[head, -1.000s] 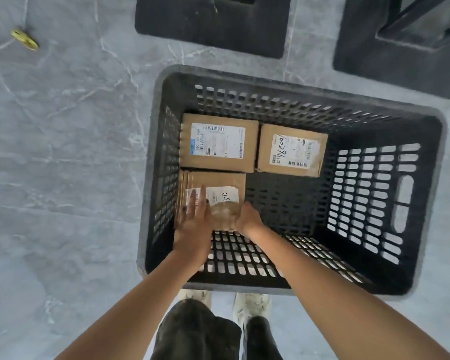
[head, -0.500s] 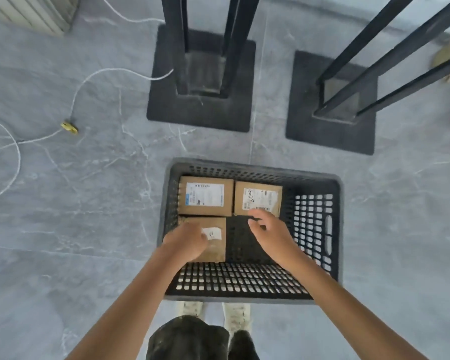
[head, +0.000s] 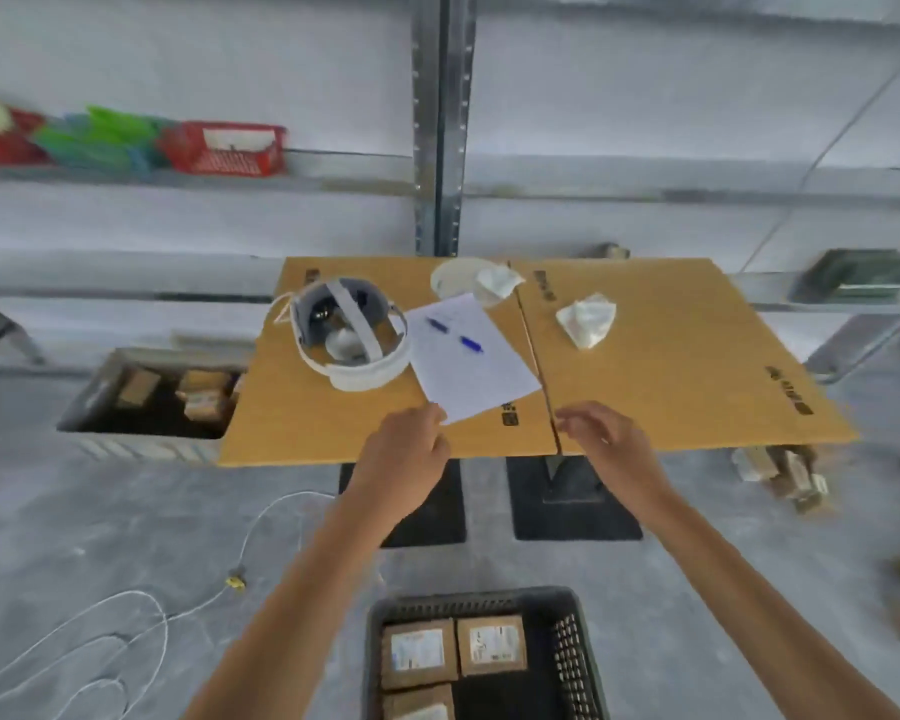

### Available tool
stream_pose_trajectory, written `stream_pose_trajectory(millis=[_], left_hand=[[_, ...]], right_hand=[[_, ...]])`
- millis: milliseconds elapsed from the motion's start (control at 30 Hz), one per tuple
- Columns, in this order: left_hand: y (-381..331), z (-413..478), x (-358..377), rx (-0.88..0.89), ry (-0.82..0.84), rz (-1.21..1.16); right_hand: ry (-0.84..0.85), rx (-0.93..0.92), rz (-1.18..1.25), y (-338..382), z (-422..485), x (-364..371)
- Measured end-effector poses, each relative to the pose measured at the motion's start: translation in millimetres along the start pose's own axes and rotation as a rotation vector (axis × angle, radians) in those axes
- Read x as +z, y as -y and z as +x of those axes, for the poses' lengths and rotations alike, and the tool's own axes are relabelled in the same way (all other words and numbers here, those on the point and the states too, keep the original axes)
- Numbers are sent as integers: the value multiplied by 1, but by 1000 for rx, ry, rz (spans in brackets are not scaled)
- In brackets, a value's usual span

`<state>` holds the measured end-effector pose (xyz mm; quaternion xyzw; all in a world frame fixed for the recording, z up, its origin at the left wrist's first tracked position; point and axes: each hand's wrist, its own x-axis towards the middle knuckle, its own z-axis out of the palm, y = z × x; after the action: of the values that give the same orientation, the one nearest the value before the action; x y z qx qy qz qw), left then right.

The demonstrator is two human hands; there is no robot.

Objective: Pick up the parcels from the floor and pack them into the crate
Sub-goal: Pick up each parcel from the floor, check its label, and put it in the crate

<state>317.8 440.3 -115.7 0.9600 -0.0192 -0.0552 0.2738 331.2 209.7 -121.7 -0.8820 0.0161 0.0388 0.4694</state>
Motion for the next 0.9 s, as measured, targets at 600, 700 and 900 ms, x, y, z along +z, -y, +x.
stream_pose_trajectory(millis=[600,700,900], left_hand=[[-202,-25,-55,381,-223,40],[-242,-13,-30,436,-165,38],[-354,0,53,533,-39,45]], right_hand=[[-414,-92,162,30,-108,-204],[-539,-17,202,-6,-122,-246],[-753,42,272,-80,-138,-348]])
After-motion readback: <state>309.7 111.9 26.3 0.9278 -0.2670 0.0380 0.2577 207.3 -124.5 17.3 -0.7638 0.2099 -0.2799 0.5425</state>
